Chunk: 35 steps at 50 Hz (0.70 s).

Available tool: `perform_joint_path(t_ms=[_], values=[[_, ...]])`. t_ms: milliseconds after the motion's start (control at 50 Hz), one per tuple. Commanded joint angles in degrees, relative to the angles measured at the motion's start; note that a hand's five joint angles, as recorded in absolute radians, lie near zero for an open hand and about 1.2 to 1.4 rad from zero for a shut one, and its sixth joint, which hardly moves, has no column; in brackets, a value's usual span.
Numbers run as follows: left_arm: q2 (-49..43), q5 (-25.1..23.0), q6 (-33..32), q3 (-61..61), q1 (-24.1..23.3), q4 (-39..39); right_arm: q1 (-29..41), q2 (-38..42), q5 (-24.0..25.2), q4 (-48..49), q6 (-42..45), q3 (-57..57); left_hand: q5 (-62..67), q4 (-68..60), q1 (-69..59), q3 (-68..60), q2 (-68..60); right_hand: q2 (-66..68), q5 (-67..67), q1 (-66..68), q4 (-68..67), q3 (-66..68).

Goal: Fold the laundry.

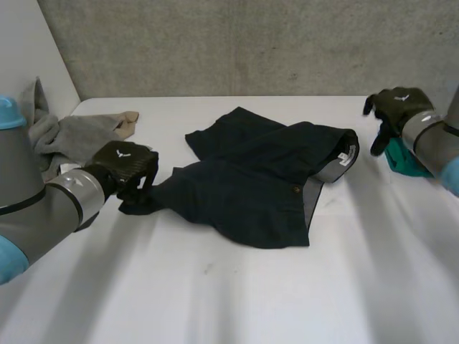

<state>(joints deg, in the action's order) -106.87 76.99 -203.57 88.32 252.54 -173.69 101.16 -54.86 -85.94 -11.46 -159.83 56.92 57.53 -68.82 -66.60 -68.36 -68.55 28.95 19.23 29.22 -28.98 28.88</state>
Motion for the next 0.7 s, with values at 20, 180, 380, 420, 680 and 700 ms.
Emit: perform_joint_path(t_ms=[20, 180, 380, 420, 680, 700], values=[[1.1, 0.4, 0.2, -0.8, -0.5, -0.2, 3.5, -14.6, 8.8, -3.2, 2.7, 19.4, 12.5, -11.2, -13.4, -11.6, -11.4, 8.8, 8.5, 8.5, -8.8, 8.9], [1.6, 0.7, 0.3, -2.1, -1.3, -0.2, 11.0, -17.8, 10.0, -1.3, 1.6, 33.1, 12.5, -11.2, -13.4, -11.6, -11.4, 6.6, 6.3, 6.4, -6.6, 6.7], [1.8, 1.3, 0.5, -2.5, -1.8, -0.2, 17.4, -11.6, 1.1, 17.5, 0.6, 39.9, 12.5, -11.2, -13.4, -11.6, -11.4, 8.3, 8.0, 8.0, -8.3, 8.4], [1.8, 1.4, 0.5, -2.5, -1.8, -0.2, 17.8, -10.2, 0.4, 19.1, 0.6, 39.9, 12.5, -11.2, -13.4, -11.6, -11.4, 8.3, 8.0, 8.0, -8.3, 8.4], [1.7, 1.4, 0.5, -2.3, -1.9, -0.2, 18.3, -4.4, -1.1, 28.4, -0.5, 39.3, 12.5, -11.2, -13.4, -11.6, -11.4, 24.5, 24.2, 24.2, -24.4, 24.5], [1.8, 1.4, 0.5, -2.3, -1.9, -0.2, 18.3, -4.2, -1.3, 28.7, -0.5, 39.2, 12.5, -11.2, -13.4, -11.6, -11.4, 25.1, 24.8, 24.9, -25.1, 25.2]])
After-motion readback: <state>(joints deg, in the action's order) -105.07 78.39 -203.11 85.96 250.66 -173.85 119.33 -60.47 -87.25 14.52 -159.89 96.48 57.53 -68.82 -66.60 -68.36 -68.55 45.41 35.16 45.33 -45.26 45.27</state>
